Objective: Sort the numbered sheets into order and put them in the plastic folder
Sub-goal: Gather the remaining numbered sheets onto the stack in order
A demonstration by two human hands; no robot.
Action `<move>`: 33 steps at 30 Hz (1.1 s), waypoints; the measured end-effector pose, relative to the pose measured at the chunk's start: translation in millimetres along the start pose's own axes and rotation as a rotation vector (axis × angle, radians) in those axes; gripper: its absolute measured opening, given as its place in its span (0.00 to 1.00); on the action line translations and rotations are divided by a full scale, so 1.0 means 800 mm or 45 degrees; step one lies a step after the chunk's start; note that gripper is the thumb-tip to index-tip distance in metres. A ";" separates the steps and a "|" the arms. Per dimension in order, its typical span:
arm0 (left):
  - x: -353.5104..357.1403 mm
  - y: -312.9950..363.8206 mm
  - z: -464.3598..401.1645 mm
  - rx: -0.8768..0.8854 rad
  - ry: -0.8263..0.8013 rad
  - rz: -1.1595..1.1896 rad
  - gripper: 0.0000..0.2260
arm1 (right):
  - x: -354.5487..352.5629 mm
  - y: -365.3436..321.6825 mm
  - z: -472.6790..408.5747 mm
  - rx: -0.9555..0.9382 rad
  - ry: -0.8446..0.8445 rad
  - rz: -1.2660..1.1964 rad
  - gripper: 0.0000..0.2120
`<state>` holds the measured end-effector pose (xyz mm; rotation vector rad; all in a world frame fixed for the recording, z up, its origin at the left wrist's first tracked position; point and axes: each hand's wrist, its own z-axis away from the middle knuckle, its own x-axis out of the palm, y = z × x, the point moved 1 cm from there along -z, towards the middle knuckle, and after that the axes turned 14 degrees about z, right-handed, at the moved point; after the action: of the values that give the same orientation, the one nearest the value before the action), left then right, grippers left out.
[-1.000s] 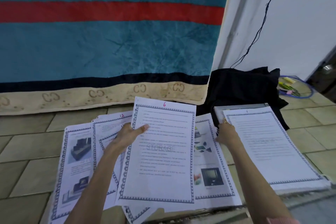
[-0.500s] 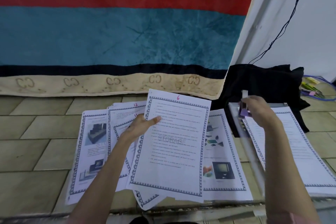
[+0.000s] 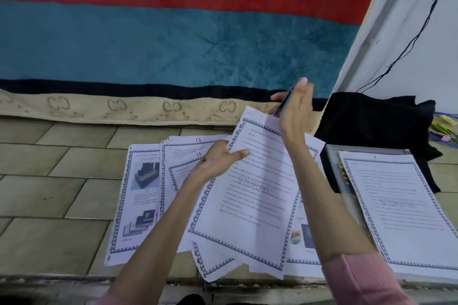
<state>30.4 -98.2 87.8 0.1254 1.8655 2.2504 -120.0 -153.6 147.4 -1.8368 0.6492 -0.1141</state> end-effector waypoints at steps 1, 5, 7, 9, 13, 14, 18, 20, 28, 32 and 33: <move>0.000 0.002 0.002 0.014 0.003 0.012 0.13 | 0.001 0.001 0.000 -0.031 0.005 0.051 0.16; 0.004 0.010 0.008 0.030 -0.005 0.033 0.11 | 0.007 0.006 0.005 -0.074 -0.073 0.053 0.19; 0.006 0.012 0.010 0.014 0.004 -0.017 0.10 | 0.015 0.002 0.006 -0.030 -0.127 -0.017 0.25; 0.009 0.013 0.010 -0.010 0.012 -0.066 0.05 | 0.023 -0.004 0.007 0.017 -0.175 -0.082 0.30; 0.016 0.016 0.012 -0.020 0.052 -0.175 0.13 | 0.033 -0.015 0.007 0.073 -0.296 -0.137 0.31; 0.016 0.016 0.012 -0.018 0.060 -0.192 0.15 | 0.034 -0.017 0.007 0.091 -0.321 -0.132 0.33; 0.016 0.020 0.015 -0.034 0.065 -0.259 0.17 | 0.033 -0.022 0.009 0.166 -0.273 -0.161 0.35; 0.017 0.019 0.016 -0.051 0.074 -0.268 0.20 | 0.031 -0.023 0.009 0.174 -0.255 -0.154 0.36; 0.023 0.014 0.015 -0.055 0.102 -0.300 0.20 | 0.033 -0.024 0.010 0.181 -0.232 -0.129 0.33; 0.025 0.009 0.009 -0.032 0.088 -0.292 0.17 | 0.033 -0.023 0.012 0.172 -0.159 -0.101 0.35; 0.024 0.005 0.007 -0.046 0.080 -0.289 0.17 | 0.032 -0.021 0.010 0.175 -0.175 -0.054 0.35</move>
<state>12.2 -89.2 91.7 -0.1568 1.7685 2.1539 -89.0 -155.3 154.0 -1.7098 0.4945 -0.0579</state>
